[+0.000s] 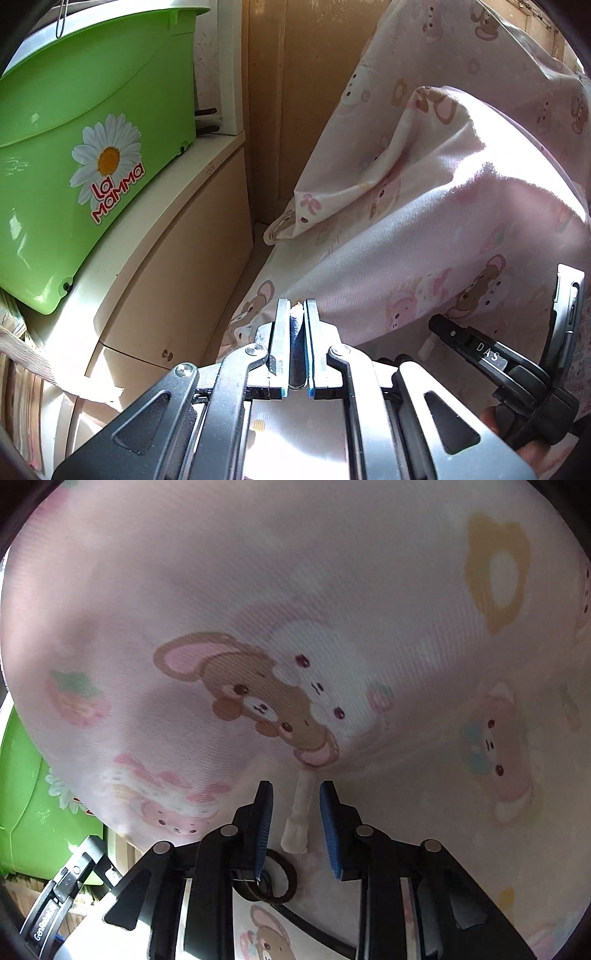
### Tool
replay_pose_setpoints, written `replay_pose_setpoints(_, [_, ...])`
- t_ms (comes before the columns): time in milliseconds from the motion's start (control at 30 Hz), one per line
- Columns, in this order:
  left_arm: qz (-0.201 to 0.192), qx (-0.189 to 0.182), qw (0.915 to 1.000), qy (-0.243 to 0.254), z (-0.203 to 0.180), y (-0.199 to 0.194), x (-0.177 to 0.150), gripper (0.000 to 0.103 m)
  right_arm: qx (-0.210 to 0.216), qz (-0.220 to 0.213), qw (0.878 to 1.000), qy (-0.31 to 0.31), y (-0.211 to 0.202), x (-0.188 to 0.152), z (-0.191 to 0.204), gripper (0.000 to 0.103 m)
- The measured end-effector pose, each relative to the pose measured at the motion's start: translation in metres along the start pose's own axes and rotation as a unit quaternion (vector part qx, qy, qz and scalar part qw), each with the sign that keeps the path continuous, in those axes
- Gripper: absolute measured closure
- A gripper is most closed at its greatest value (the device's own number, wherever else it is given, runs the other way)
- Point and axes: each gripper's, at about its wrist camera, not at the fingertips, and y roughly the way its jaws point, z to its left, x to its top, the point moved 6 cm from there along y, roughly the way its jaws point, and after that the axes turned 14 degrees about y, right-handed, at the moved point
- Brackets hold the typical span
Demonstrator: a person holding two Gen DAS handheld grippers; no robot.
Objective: Collect trash
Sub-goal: 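Grasp the white cotton swab with the right tool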
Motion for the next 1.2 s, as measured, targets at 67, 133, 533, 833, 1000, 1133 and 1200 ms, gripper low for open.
replay_pose_setpoints(67, [0.001, 0.000, 1.0000, -0.006, 0.003, 0.001, 0.000, 0.097, -0.005, 0.000, 1.000, 0.003, 0.005, 0.000, 0.000, 0.084])
replay_pose_setpoints(133, [0.004, -0.003, 0.9999, -0.010, 0.004, 0.001, -0.001, 0.097, -0.008, -0.002, 1.000, -0.002, 0.008, 0.002, 0.003, 0.092])
replay_pose_setpoints(533, [-0.019, -0.045, 0.9987, 0.012, -0.018, -0.012, -0.009, 0.097, 0.002, -0.041, 0.991, -0.124, -0.049, -0.035, 0.025, 0.092])
replay_pose_setpoints(833, [-0.039, -0.054, 0.9975, 0.025, -0.039, -0.028, -0.022, 0.097, 0.013, -0.085, 0.980, -0.182, -0.101, -0.057, 0.034, 0.092])
replay_pose_setpoints(1000, [-0.059, -0.016, 0.9971, 0.046, -0.049, -0.040, -0.031, 0.097, 0.042, -0.069, 0.981, -0.179, -0.131, -0.070, 0.002, 0.092])
replay_pose_setpoints(1133, [-0.080, -0.022, 0.9950, 0.055, -0.058, -0.055, -0.043, 0.095, 0.053, -0.066, 0.975, -0.207, -0.152, -0.084, -0.013, 0.092])
replay_pose_setpoints(1200, [-0.072, -0.041, 0.9962, 0.025, -0.056, -0.056, -0.053, 0.095, 0.051, -0.065, 0.972, -0.221, -0.157, -0.092, -0.022, 0.092])
